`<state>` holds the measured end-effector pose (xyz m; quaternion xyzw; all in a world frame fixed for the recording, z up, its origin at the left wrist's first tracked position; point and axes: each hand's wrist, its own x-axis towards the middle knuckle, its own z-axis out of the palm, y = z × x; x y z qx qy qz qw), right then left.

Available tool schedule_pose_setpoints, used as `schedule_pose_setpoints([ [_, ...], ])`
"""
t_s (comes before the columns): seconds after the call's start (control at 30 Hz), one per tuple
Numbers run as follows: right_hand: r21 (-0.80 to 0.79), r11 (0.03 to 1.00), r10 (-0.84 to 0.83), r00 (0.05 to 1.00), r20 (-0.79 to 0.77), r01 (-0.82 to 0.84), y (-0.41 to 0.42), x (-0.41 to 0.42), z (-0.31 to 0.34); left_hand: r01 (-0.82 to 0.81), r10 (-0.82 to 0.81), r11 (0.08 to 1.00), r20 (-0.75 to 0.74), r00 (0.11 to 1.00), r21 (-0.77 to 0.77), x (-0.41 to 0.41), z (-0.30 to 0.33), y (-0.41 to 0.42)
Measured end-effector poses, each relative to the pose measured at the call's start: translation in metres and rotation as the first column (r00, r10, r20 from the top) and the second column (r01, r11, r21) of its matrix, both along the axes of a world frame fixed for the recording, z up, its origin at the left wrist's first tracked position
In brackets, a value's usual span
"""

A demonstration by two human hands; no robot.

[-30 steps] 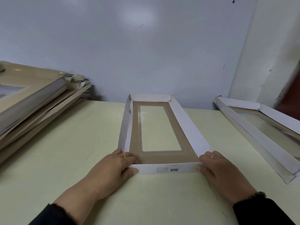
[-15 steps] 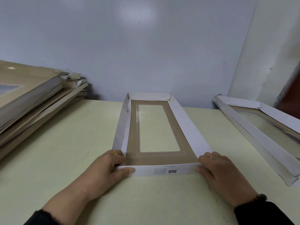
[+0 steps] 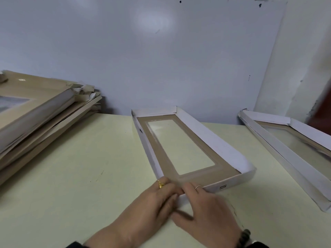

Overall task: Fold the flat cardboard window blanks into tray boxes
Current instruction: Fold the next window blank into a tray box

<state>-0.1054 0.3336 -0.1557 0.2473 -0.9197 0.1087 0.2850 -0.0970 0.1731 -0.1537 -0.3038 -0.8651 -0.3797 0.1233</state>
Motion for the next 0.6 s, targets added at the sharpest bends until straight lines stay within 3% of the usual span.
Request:
schedule_pose_setpoints([
  [0.17, -0.03, 0.985, -0.173, 0.985, -0.015, 0.172, 0.005, -0.002, 0.0, -0.196, 0.208, 0.976, -0.13, 0.97, 0.095, -0.001, -0.003, -0.002],
  [0.27, -0.119, 0.975, -0.196, 0.978, -0.065, 0.188, 0.021, -0.007, -0.002, -0.299, 0.296, 0.954, -0.066, 0.953, -0.037, -0.004, -0.011, -0.01],
  [0.37, -0.234, 0.96, -0.181, 0.979, -0.098, 0.154, 0.034, -0.013, -0.002, -0.283, 0.278, 0.925, -0.056, 0.959, -0.253, -0.009, -0.018, -0.015],
  [0.47, -0.313, 0.944, -0.16, 0.972, -0.173, 0.1, 0.045, -0.019, 0.004, -0.266, 0.263, 0.917, -0.052, 0.963, -0.296, -0.013, -0.019, -0.016],
  [0.6, -0.268, 0.963, -0.11, 0.933, -0.341, 0.016, 0.055, -0.02, 0.015, -0.266, 0.264, 0.916, -0.046, 0.963, -0.3, -0.011, -0.017, -0.016],
])
